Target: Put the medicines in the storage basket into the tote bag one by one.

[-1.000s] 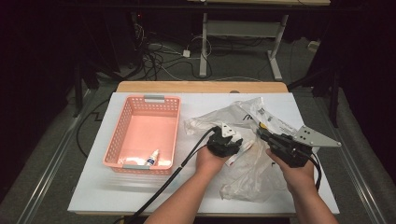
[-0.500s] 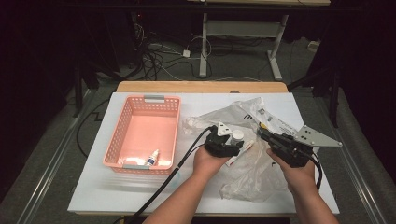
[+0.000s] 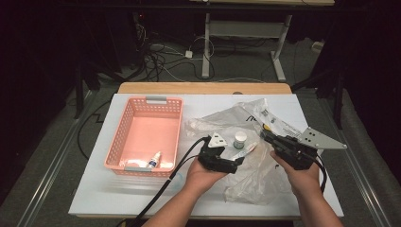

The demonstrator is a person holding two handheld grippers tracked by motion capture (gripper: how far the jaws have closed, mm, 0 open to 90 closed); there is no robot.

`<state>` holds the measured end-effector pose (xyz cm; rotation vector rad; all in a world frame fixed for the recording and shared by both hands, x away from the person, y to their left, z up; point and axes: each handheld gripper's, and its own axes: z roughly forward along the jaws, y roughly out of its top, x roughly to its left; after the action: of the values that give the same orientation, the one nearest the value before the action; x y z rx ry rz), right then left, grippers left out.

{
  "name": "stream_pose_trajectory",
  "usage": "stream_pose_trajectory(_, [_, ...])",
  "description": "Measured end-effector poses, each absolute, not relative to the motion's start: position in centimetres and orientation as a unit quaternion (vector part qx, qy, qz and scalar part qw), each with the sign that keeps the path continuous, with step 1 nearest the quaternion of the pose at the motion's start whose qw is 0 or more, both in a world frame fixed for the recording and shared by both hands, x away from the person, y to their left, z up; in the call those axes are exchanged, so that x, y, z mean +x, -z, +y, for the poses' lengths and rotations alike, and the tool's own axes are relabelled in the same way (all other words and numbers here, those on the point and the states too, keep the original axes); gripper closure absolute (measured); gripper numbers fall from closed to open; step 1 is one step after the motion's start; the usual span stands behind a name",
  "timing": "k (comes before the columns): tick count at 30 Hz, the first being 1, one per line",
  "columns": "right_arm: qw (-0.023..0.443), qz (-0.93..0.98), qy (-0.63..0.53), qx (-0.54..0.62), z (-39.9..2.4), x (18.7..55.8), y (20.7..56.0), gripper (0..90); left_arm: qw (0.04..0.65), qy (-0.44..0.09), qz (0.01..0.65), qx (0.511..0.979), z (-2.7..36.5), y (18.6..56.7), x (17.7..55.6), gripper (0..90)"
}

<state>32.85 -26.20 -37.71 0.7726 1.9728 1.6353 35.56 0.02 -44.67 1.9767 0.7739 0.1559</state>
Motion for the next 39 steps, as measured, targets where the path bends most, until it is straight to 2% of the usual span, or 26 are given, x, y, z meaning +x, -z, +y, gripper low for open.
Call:
stream_pose_trajectory(3, [0.230,0.719,-0.593,0.281,-26.1,32.8,37.7,90.0,0.484,-0.062,0.322,0.811,0.6,44.1,35.0,0.0])
stream_pose_trajectory(18, [0.230,0.720,-0.591,0.281,-26.1,32.7,37.7,90.0,0.475,-0.077,0.306,0.821,3.9,42.3,32.1,0.0])
stream_pose_trajectory(39, [0.231,0.720,-0.591,0.282,-26.3,32.7,37.7,90.0,0.464,-0.117,0.344,0.808,10.1,41.4,31.4,0.0])
